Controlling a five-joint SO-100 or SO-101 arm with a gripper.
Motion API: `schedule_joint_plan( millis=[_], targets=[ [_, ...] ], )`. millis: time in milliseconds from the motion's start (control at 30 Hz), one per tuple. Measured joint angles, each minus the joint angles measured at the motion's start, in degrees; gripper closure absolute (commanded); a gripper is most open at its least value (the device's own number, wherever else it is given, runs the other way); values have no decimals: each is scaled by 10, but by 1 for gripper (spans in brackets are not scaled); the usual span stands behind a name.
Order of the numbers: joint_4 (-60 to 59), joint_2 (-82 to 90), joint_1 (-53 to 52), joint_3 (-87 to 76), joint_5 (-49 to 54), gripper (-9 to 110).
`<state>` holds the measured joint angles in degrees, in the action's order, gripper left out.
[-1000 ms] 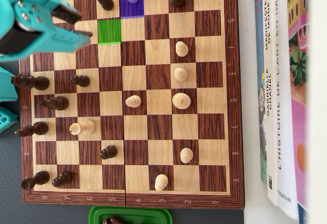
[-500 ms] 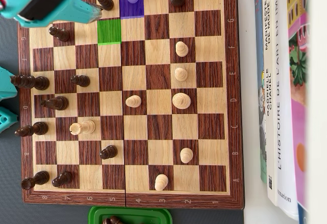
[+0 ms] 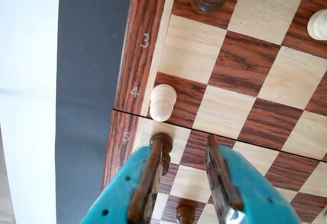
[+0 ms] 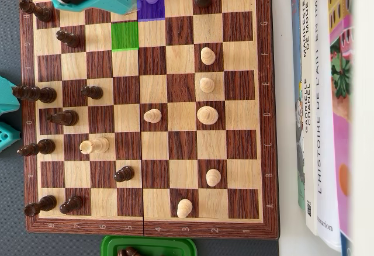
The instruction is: Play chess
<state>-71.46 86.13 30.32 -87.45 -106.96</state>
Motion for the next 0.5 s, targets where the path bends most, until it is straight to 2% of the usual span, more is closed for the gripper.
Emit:
schedule_joint_plan(
  millis=[500],
  targets=[
    [0, -28, 12, 32, -25, 84]
  ],
)
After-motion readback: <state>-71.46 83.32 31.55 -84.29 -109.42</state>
